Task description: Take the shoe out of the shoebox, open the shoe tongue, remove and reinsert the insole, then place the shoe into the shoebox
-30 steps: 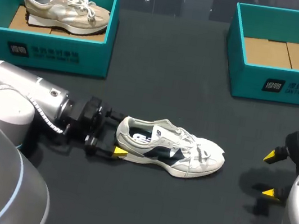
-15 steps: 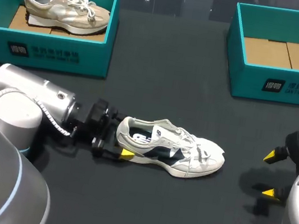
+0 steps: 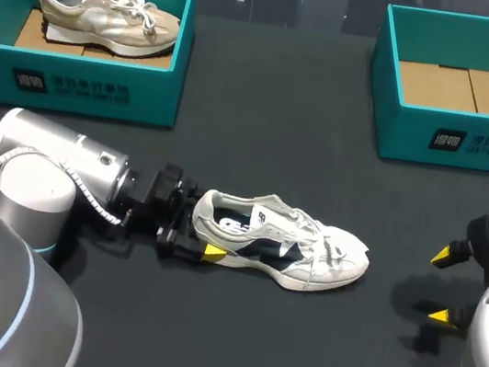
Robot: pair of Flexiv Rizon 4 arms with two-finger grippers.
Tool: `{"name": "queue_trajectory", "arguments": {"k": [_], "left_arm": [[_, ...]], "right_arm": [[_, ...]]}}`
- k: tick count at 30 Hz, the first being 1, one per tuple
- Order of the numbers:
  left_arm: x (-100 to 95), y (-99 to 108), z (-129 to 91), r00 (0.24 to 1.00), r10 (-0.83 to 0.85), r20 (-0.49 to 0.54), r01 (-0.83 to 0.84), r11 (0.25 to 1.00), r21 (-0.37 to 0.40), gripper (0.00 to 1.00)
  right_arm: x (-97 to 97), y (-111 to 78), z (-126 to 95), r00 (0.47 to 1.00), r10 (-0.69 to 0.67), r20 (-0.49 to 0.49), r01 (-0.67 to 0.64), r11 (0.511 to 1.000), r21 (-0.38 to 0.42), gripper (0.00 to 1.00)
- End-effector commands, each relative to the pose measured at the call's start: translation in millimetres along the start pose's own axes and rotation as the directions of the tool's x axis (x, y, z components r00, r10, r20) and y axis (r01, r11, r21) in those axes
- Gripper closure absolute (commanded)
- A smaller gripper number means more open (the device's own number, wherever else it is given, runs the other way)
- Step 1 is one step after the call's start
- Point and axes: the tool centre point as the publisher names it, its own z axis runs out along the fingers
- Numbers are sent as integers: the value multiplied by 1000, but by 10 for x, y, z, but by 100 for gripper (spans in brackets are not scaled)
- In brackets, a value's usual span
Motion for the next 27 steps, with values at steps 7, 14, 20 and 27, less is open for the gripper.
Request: {"name": "queue_trajectory", "arguments": {"k": [7,14,20,27], "left_arm": [[40,-2,75,1000,-8,27,8,1000,11,100],[43,-6,78,1000,-8,25,8,1000,3,100],[43,-6,78,1000,-8,25,8,1000,3,100],[43,-6,78,1000,-8,25,8,1000,3,100]], "right_arm": [[23,-2,-12,1000,-1,3,1,1000,1,0],[23,-2,-12,1000,-1,3,1,1000,1,0],[23,-2,-12,1000,-1,3,1,1000,1,0],[23,-2,-12,1000,-1,3,1,1000,1,0]]}}
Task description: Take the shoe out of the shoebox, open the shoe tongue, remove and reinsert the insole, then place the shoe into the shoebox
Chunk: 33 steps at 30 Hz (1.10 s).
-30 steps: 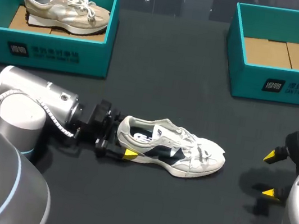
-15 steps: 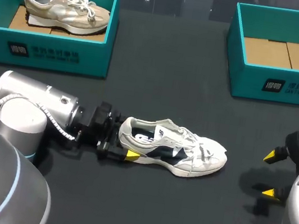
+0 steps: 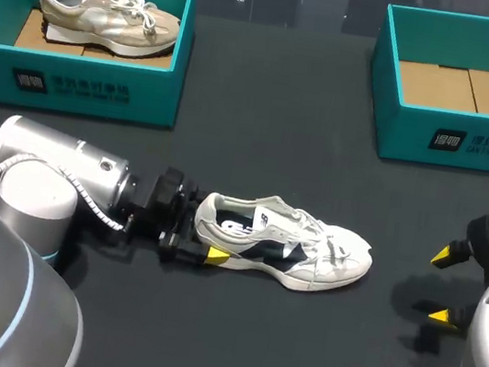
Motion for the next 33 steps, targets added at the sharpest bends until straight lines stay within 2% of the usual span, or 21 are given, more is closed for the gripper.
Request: {"name": "queue_trajectory", "arguments": {"k": [1,11,15,19,22,27,31,33], "left_arm": [[8,-1,33,1000,0,-1,0,1000,-2,100],[8,-1,33,1000,0,-1,0,1000,-2,100],[8,-1,33,1000,0,-1,0,1000,-2,100],[8,-1,33,1000,0,-1,0,1000,-2,100],[8,-1,33,1000,0,-1,0,1000,-2,100],[8,-1,33,1000,0,-1,0,1000,-2,100],[8,-1,33,1000,0,-1,0,1000,-2,100],[8,-1,33,1000,0,-1,0,1000,-2,100]], "right_arm": [[23,-2,-12,1000,-1,3,1,1000,1,0],[23,-2,-12,1000,-1,3,1,1000,1,0],[-94,235,-44,997,63,39,-65,995,71,0],[-112,488,-177,992,98,76,-106,989,107,0],[-128,683,-239,977,189,103,-203,969,143,0],[-119,955,-222,949,289,129,-306,942,137,0],[-115,1176,-133,906,377,190,-410,895,177,0],[-118,1268,-70,880,411,237,-461,858,227,0]]}}
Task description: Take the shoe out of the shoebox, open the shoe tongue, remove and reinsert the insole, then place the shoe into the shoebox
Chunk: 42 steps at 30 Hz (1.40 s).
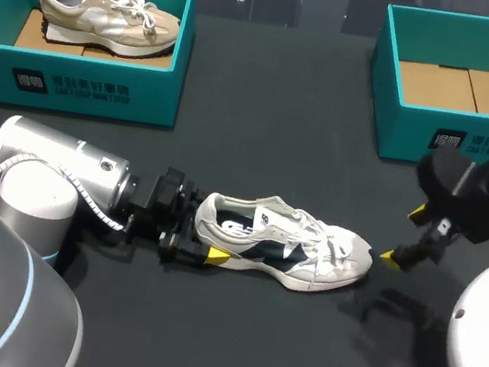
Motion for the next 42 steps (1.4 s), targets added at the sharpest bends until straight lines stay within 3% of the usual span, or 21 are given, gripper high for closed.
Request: {"name": "queue_trajectory", "arguments": {"k": [1,6,9,10,12,25,27,36,42], "left_arm": [[7,-1,30,1000,0,0,0,1000,-2,100],[7,-1,30,1000,0,0,0,1000,-2,100],[7,-1,30,1000,0,0,0,1000,-2,100],[7,-1,30,1000,0,0,0,1000,-2,100],[7,-1,30,1000,0,0,0,1000,-2,100],[7,-1,30,1000,0,0,0,1000,-2,100],[7,-1,30,1000,0,0,0,1000,-2,100],[7,-1,30,1000,0,0,0,1000,-2,100],[7,-1,30,1000,0,0,0,1000,-2,100]], "right_arm": [[136,250,166,994,66,92,-80,983,164,0],[271,501,275,961,171,216,-218,950,221,0],[371,701,327,957,170,236,-207,968,142,0],[395,763,342,966,151,209,-173,981,89,0],[441,836,311,980,57,190,-71,995,66,0],[441,836,311,980,57,190,-71,995,66,0],[452,890,340,970,120,213,-132,990,42,0],[614,1262,443,899,279,338,-353,918,181,0],[655,1492,577,848,356,393,-460,862,212,0]]}}
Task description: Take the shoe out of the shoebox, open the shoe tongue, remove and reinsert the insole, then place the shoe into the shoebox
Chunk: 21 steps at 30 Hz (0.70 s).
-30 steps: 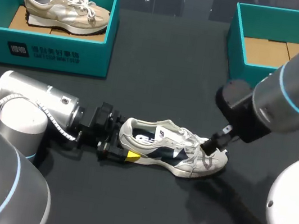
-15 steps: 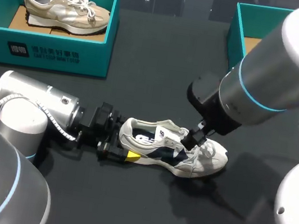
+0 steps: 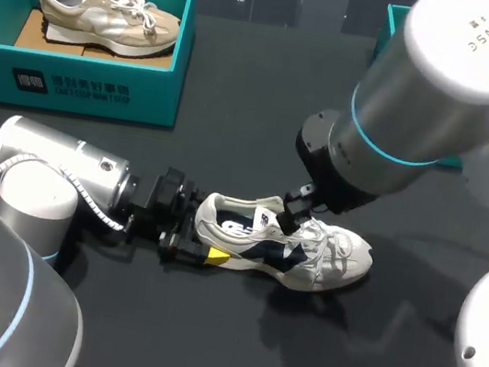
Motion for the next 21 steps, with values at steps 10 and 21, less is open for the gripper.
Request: {"name": "queue_trajectory", "arguments": {"k": [10,21], "left_arm": [[5,0,28,1000,0,0,0,1000,-2,100],[5,0,28,1000,0,0,0,1000,-2,100]], "right_arm": [[429,619,348,971,137,196,-172,969,179,0],[452,578,487,931,230,284,-293,935,201,0]]}}
